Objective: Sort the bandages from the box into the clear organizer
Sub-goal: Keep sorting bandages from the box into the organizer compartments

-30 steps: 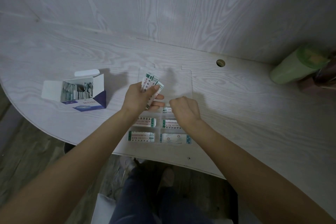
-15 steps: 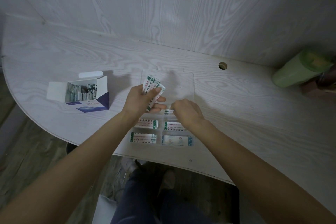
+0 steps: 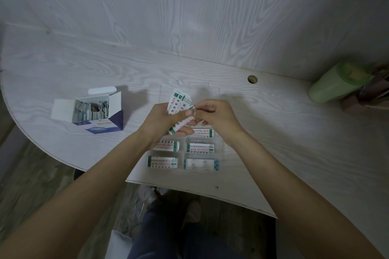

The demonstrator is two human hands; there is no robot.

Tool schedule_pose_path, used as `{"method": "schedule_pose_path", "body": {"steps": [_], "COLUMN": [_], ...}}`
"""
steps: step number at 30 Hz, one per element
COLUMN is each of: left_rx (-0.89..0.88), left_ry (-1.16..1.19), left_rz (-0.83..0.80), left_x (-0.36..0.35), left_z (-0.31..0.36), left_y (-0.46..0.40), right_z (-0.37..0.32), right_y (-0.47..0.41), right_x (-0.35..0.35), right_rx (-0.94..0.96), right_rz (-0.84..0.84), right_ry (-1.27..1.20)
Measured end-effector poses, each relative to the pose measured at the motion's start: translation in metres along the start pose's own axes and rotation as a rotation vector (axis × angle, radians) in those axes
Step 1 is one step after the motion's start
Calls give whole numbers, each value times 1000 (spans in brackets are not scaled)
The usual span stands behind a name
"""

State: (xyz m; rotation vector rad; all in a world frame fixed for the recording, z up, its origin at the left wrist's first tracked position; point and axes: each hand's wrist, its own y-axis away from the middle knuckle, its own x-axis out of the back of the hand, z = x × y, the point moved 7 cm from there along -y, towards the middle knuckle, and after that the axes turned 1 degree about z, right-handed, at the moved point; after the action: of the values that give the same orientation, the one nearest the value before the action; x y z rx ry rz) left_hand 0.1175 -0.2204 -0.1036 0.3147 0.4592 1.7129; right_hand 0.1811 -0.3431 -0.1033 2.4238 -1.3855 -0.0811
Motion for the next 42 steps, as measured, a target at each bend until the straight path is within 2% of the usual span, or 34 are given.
{"method": "schedule_pose_path", "body": {"steps": [5,9,16,20,25,30,34,39,42], "left_rx": [10,16,30,19,43,32,39,77,85], "left_ry": [94,6,5,10,-48,-42,-33,-72,-60], "left_rz": [-6,32,28,34,3,-42,40,8,60], "left_x": [-5,-2,-3,-2,-3,-8,0,-1,2], "left_z": [3,3,3,3,0,2,0,-3,-4], "left_y": [3,1,3,2,-1,1,-2,-5,-8], "right_z": [-3,-2,1,3,3,8,13,11,8], "right_y": [2,4,6,6,7,5,4,2,0], "right_x": [6,6,7,11,9,12,19,24,26], "right_rx": [34,30,-1,-3,3,-5,-40,-26,5], "right_rz": [81,87,97,132,91,114,155,125,97], "right_ry": [-29,-54,16,-7,-88,-45,-51,-4,69]}}
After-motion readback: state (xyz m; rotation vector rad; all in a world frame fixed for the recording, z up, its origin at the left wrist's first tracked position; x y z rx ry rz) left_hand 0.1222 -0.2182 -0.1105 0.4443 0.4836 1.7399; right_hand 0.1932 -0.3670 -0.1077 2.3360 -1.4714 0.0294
